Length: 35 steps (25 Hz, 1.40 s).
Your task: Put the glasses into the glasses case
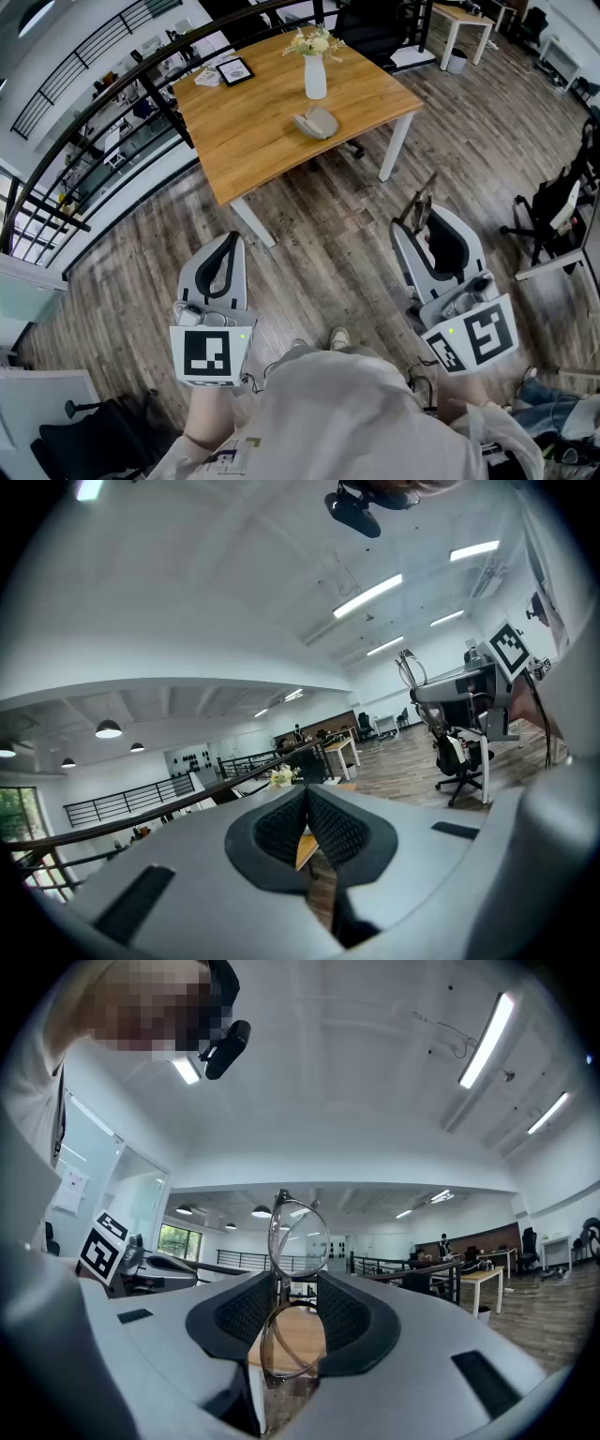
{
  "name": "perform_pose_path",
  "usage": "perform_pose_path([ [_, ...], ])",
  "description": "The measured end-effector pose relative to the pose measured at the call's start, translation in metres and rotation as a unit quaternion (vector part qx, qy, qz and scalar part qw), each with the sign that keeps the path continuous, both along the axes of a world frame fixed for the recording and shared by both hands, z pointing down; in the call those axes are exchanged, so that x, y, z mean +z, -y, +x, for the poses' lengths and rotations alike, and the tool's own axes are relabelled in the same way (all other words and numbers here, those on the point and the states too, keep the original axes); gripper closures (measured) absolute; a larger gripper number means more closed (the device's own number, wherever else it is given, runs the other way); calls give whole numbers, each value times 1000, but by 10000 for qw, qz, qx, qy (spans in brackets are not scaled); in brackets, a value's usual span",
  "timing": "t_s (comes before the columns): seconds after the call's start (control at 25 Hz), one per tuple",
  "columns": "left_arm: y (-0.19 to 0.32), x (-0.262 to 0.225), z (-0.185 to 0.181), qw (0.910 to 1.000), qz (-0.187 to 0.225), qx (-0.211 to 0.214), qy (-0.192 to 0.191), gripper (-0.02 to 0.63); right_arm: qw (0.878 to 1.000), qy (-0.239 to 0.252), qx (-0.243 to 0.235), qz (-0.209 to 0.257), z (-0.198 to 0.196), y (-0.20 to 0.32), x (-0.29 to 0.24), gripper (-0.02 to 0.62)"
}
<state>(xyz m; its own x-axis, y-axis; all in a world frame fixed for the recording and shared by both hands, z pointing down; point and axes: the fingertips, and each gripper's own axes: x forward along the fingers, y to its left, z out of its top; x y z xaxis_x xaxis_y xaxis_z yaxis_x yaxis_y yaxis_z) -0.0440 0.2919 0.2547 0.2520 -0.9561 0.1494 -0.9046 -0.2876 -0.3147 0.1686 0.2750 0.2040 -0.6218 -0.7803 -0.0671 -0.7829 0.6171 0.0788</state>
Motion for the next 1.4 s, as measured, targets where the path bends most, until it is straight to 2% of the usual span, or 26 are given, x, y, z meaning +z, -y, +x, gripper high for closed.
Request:
perform_pose_path([
  [0.28, 1, -3, 4, 10000, 35, 50, 68, 589, 9995, 243, -7, -208, 3, 2, 0, 420],
  [0.84, 4, -3, 17, 9996, 42, 46, 264, 589, 9993, 212, -116, -298, 14, 7, 7, 420],
  [1.16, 1, -4, 33, 9998, -19, -6, 176, 589, 9985, 195, -195, -473, 24, 7, 14, 420],
  [1.4, 5, -6, 36, 9998, 124, 46, 179, 589, 9986, 179, -246, -435, 21, 13, 15, 420],
])
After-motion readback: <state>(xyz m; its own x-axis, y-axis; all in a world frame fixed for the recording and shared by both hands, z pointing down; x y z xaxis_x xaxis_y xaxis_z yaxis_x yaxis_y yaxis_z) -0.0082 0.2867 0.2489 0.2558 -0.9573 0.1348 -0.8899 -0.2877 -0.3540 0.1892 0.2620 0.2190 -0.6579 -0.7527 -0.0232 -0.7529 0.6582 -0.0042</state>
